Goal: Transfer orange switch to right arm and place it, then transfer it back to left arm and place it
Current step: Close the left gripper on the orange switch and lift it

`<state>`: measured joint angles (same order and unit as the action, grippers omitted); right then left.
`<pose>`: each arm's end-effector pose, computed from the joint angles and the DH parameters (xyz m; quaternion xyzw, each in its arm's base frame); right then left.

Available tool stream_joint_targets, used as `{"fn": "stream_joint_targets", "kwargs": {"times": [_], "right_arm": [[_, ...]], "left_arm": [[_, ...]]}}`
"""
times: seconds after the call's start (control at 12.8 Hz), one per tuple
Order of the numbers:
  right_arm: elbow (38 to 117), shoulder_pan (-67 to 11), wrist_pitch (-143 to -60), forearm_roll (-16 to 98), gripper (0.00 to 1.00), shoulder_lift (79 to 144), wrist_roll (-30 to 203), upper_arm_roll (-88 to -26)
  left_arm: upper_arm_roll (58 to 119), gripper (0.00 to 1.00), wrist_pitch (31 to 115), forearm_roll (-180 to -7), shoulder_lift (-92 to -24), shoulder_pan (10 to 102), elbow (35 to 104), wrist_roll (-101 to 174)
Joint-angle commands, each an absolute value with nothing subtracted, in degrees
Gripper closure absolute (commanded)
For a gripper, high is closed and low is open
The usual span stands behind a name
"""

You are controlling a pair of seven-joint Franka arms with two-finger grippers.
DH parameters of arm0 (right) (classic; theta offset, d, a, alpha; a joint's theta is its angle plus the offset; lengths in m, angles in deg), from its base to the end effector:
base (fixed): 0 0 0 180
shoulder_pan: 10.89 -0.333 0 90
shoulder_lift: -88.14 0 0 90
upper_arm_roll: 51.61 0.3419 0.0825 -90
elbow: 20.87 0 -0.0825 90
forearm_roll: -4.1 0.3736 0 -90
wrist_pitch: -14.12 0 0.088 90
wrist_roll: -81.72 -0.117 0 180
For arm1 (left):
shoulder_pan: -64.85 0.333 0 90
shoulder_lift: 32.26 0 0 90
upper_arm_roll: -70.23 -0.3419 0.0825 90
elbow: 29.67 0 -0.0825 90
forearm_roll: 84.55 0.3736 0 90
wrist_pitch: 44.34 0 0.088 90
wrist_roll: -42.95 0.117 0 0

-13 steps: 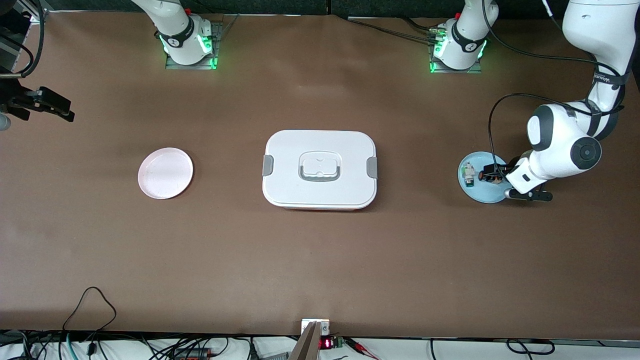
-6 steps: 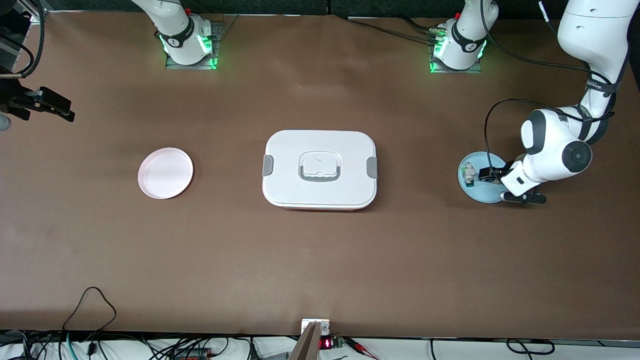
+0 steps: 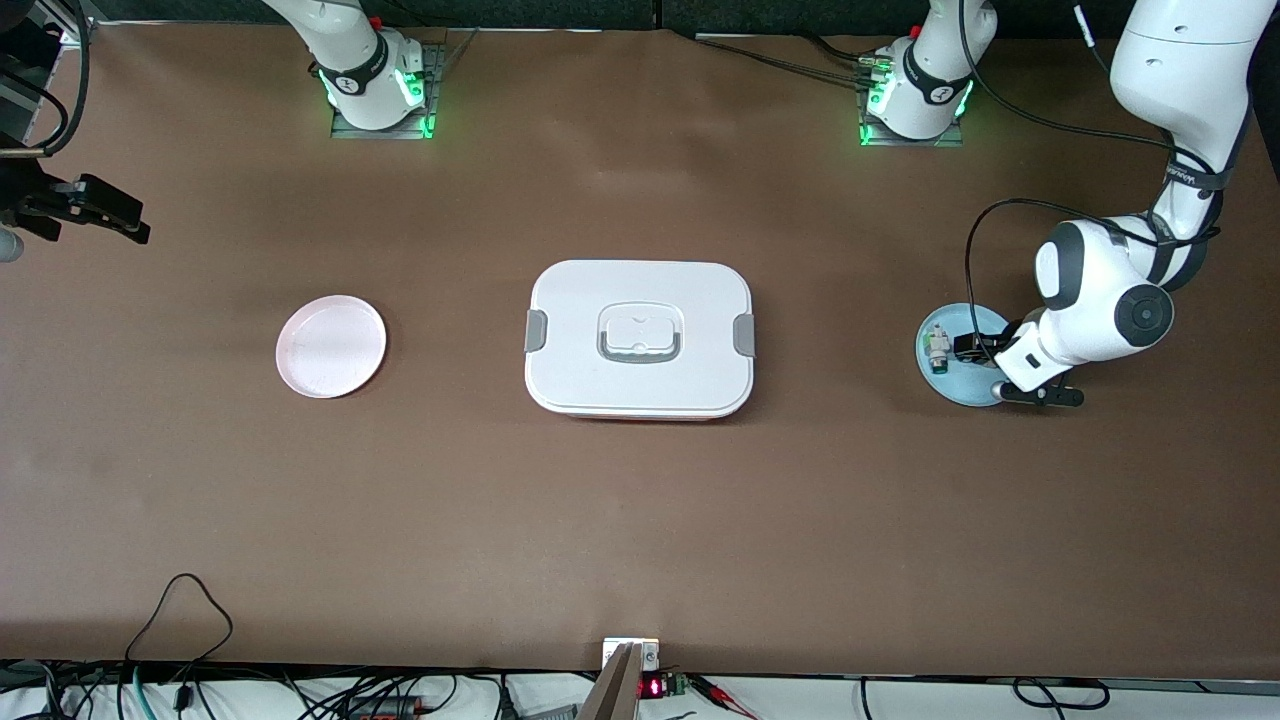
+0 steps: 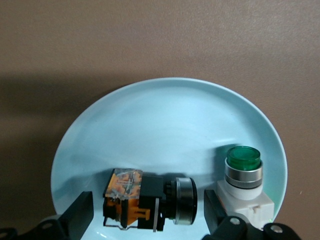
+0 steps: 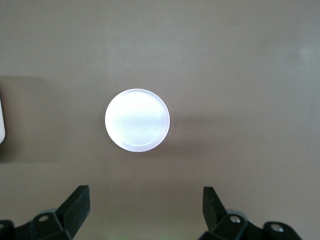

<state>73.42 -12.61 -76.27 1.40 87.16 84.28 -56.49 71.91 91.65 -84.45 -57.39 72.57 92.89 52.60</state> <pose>0.5352 -0.0354 0.6158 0.9994 -0.0044 -0.0266 0.0215 0.5487 0.0580 0.2035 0.9943 -0.0313 -0.1001 0.0196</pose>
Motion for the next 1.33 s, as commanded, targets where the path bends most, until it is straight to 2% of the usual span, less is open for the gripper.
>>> {"fn": "stream_joint_targets", "kwargs": {"times": [0.0,0.16,0.23,0.39,0.78,1.02,1.25], "right_arm": [[72.30,-12.65,-75.09,1.64,0.00,87.62,84.88,-56.36],[72.30,-12.65,-75.09,1.64,0.00,87.62,84.89,-56.36],[72.30,-12.65,-75.09,1.64,0.00,87.62,84.89,-56.36],[72.30,-12.65,-75.09,1.64,0.00,87.62,84.71,-56.44],[72.30,-12.83,-74.56,1.64,0.00,88.58,84.71,-56.36],[72.30,-12.74,-74.56,1.82,0.00,88.76,84.62,-56.36],[72.21,-13.88,-73.25,1.73,0.00,88.41,84.97,-56.53]], "left_arm": [[72.34,0.49,92.59,-84.38,-56.96,72.67,93.73,53.59],[72.51,0.73,92.16,-84.38,-56.87,72.67,93.64,53.50],[72.52,0.80,91.98,-84.47,-56.87,72.67,93.46,53.41],[72.60,0.84,89.80,-84.47,-56.17,72.59,92.50,53.41],[73.39,0.85,74.26,-84.90,-53.89,72.32,84.51,52.19],[77.51,0.85,59.87,-89.37,-48.63,72.15,82.05,42.91],[82.43,0.85,43.77,-97.01,-45.71,72.15,75.12,28.94]]}}
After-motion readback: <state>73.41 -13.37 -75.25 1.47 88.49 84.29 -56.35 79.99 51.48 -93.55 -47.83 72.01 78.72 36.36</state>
